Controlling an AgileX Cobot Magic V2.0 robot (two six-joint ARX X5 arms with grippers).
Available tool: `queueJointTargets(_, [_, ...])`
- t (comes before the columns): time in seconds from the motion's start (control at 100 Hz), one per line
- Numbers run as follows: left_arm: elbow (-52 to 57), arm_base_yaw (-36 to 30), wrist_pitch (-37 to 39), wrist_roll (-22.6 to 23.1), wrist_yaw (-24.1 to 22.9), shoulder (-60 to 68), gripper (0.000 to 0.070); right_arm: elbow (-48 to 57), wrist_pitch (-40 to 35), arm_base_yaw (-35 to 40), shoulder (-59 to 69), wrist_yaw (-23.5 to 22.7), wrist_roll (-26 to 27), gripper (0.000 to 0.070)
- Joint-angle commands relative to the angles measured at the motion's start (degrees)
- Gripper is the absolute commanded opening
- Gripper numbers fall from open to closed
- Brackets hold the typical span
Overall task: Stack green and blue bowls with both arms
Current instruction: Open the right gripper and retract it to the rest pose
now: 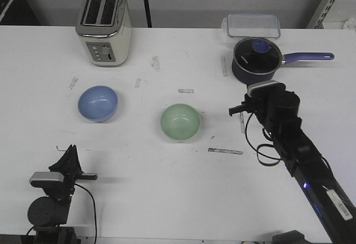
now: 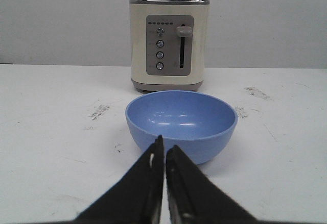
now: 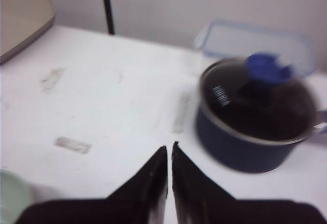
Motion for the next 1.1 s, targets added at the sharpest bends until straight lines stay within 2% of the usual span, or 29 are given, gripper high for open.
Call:
queueJointTargets(0.0, [-1.3,0.0,0.9,-0.3,-0.3,-0.1,0.0001,-2.8,2.0,-2.6,-2.9,0.1,-4.1,0.0003])
queueJointTargets(0.12, [-1.3,0.0,0.9,-0.3,-0.3,-0.1,0.0002,-8.5,4.7,-8.0,-9.3,0.2,-3.0,0.0003])
queueJointTargets(0.3, [-1.3,0.0,0.9,-0.3,-0.3,-0.1,0.0002,-17.3,9.9,-14.3,-19.2,0.3,5.4,0.0003])
queueJointTargets(0.45, [-1.3,0.0,0.9,-0.3,-0.3,-0.1,0.0001,-24.9,13.4,-15.4,-28.0,0.2,5.7,0.0003])
queueJointTargets(0.68, [-1.3,0.0,0.9,-0.3,-0.3,-0.1,0.0002,-31.9,9.9,-15.3,-39.6,-1.7,5.7,0.0004])
queueJointTargets(0.87, [-1.3,0.0,0.9,-0.3,-0.3,-0.1,0.0002,-32.2,3.5,-15.3,-46.3,-1.9,5.7,0.0003])
queueJointTargets(1.09, [-1.3,0.0,0.9,-0.3,-0.3,-0.1,0.0001,-32.2,2.8,-15.3,-51.2,-1.8,5.7,0.0003])
